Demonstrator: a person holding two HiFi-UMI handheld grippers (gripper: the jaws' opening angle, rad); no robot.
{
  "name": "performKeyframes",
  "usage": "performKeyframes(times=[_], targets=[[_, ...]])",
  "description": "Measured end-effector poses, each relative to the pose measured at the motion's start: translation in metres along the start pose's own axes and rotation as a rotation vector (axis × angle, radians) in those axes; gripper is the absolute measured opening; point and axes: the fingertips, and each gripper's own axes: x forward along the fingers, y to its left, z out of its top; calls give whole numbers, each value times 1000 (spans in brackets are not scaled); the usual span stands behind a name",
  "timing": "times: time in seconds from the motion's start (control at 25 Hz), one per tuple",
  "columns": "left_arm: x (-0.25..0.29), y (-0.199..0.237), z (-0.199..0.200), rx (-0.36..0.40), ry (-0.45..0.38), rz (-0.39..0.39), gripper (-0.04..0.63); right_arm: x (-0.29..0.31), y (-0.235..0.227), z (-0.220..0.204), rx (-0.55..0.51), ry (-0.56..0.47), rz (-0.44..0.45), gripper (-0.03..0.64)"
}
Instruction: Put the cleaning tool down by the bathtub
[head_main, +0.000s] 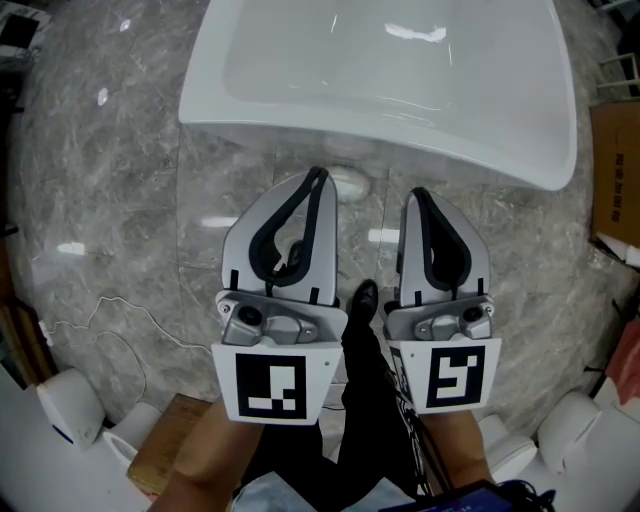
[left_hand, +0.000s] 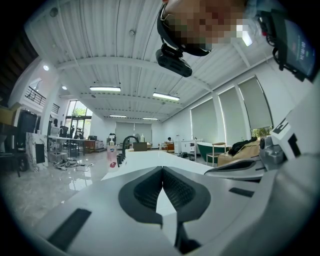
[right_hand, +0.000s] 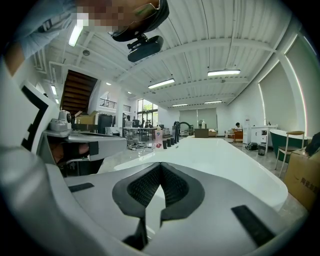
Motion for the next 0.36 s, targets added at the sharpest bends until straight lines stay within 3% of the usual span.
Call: performKeyframes(times=[0.36], targets=[[-3,3,-3,-2,-3,-6,17,0,5,-3,-6,0,-6,12]])
